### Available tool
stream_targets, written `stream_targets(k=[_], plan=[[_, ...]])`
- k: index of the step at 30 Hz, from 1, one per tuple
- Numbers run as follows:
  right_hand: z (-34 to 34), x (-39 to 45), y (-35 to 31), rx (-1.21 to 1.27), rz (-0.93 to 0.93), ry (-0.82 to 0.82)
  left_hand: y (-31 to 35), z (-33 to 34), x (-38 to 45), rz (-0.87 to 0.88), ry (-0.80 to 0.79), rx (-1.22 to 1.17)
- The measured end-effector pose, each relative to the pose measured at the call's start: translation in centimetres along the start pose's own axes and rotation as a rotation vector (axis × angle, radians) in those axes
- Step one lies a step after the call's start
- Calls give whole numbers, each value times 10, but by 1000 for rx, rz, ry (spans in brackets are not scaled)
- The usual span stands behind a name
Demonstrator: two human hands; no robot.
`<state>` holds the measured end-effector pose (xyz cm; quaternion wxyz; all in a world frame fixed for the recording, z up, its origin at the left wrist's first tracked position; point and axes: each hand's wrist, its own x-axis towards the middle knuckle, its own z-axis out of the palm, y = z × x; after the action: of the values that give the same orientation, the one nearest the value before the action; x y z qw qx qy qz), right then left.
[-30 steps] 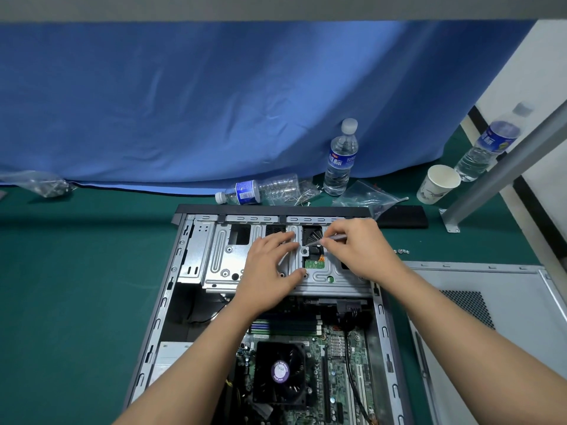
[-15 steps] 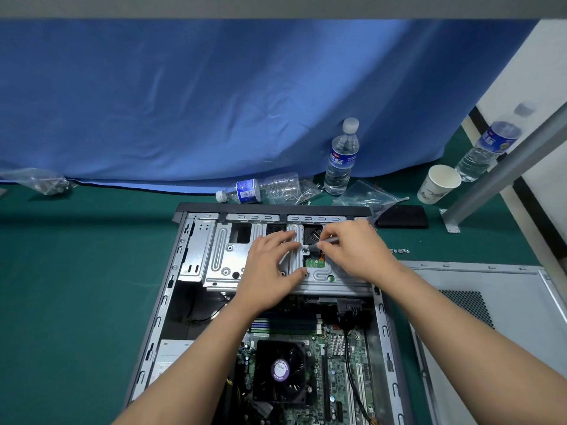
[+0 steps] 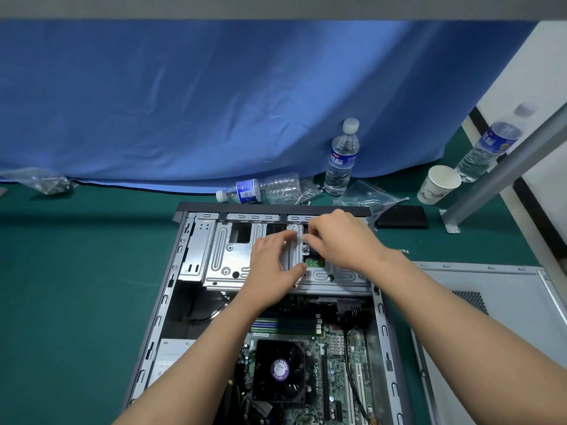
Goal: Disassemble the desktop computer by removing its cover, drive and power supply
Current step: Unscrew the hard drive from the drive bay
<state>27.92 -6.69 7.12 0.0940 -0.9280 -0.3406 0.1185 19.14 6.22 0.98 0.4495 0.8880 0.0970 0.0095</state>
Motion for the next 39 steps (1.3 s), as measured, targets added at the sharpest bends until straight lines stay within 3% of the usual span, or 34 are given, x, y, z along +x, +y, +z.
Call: stream_targets(k=[4,12,21,25,31,39], plan=[[7,-3,2,76,45,42,5,4,-4,-54,-7,-85],[3,-8,14,185,-44,-28,11,-2,-6,-189,-53,-245],[-16,11,10,0,-229,-169,16,-4,-6,-275,-24,-387],[-16,13,9,25,-174,-197,16,-4,-7,-284,-28,-398],[7,-6,20,166,68,-8,18,-5,-5,-307,-60,-396],[10,-13,28,394,33,11,23,-2,-2,-343,-57,-361]])
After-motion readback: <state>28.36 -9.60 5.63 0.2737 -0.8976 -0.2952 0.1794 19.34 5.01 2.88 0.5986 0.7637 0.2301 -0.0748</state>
